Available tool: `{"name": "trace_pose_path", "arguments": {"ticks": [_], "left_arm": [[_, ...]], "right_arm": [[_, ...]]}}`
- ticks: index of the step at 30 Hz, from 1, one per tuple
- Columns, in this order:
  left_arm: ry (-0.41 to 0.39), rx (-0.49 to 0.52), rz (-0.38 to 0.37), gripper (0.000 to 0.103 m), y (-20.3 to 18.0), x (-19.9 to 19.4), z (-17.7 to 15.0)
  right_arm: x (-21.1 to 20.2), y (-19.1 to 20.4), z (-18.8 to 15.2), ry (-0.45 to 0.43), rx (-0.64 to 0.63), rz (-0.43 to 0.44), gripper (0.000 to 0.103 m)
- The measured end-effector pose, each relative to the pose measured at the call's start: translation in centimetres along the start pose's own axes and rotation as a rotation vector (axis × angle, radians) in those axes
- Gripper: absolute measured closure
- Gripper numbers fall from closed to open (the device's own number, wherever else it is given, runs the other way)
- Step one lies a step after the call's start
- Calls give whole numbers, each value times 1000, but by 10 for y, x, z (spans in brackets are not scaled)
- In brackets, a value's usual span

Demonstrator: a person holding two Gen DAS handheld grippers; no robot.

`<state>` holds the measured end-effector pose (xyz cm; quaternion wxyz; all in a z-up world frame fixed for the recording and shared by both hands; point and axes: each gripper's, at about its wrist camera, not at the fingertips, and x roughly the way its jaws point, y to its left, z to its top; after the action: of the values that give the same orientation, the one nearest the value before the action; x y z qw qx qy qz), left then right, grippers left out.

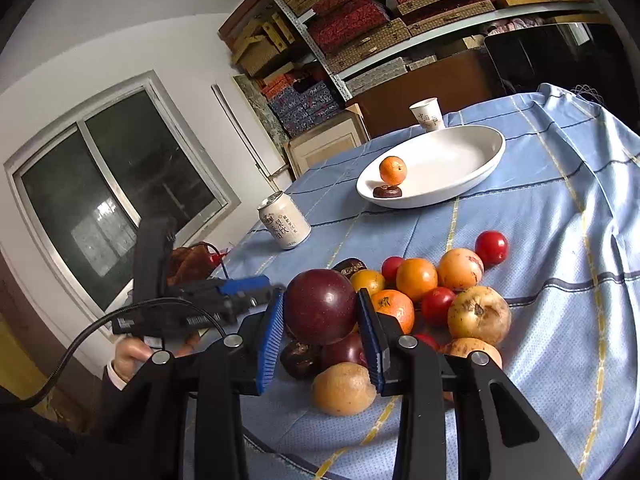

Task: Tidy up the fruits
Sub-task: 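Grasp a dark red plum with the right gripper while the left grasps a dark brown fruit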

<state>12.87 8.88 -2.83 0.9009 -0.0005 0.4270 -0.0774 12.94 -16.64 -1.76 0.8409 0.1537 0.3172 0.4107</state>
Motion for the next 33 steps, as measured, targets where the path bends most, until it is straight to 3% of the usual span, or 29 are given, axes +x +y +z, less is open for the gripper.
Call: {"name": "trace_pose_path", "arguments": {"ticks": [5, 12, 18, 22, 33], "left_arm": [[24, 91, -20, 53, -21, 8, -6], [41, 51, -78, 53, -19, 15, -4], [67, 79, -98, 59, -25, 18, -8], [72, 92, -128, 77, -29, 19, -9], [56, 60, -103, 79, -21, 14, -8]], "right_arm": [[-3, 2, -2, -2, -10, -11, 66], [0, 1, -5, 9, 6, -2, 66], [1, -1, -6, 15, 26, -6, 66], [2, 0, -7, 19, 17, -16, 66], [-1, 2, -6, 13, 11, -29, 66]]}}
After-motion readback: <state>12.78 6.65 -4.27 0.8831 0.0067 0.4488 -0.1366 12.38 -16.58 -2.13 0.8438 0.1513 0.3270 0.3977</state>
